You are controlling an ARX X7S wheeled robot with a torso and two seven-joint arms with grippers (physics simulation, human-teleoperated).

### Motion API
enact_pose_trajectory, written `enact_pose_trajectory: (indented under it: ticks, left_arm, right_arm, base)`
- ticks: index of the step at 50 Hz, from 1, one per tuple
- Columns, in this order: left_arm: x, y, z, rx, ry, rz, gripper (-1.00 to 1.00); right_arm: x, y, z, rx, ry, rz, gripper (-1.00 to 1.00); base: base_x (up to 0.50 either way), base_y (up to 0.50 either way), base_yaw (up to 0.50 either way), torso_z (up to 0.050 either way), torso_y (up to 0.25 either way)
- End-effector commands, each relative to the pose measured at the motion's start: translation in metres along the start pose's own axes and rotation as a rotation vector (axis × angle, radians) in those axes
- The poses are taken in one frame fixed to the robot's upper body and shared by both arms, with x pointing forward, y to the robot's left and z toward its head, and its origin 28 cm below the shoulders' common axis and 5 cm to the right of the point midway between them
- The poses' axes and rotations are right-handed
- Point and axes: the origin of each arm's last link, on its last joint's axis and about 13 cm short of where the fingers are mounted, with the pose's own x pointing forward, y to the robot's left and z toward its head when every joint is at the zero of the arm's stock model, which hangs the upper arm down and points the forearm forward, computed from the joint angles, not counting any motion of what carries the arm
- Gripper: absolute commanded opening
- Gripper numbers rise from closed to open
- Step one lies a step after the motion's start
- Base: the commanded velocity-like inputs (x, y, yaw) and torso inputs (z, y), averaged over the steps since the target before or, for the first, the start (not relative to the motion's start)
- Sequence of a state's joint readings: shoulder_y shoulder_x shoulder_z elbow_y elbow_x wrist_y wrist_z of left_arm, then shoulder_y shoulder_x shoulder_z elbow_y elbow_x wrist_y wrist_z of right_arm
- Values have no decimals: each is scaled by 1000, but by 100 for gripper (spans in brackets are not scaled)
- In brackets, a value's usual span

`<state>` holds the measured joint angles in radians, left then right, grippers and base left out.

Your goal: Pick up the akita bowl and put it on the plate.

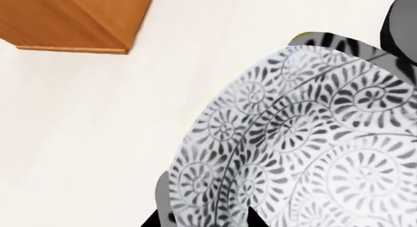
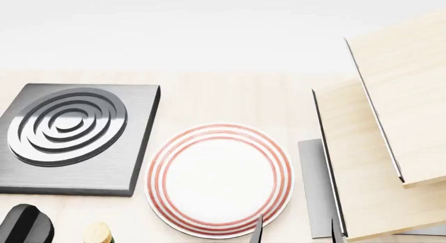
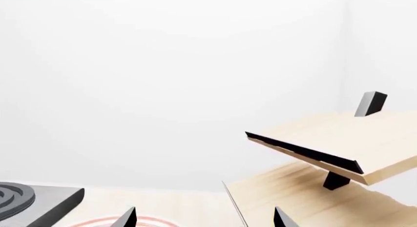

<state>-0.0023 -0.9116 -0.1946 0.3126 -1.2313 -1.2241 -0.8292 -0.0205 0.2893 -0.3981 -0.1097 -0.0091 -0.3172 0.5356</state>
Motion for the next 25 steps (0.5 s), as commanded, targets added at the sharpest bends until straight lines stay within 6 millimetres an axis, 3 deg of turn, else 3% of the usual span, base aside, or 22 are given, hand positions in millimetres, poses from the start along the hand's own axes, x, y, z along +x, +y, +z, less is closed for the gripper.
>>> enact_pose_trajectory:
  ticks: [1, 25]
  left_arm:
    - [3, -6, -9, 0, 24, -64, -100]
    - [-43, 4, 3, 3, -275, 3, -100]
  right_arm:
    - [0, 0, 0, 2, 0, -1, 100]
    - [1, 0, 2, 3, -2, -5, 100]
  base:
    - [0, 0, -6, 0, 0]
    - [2, 0, -2, -1, 0]
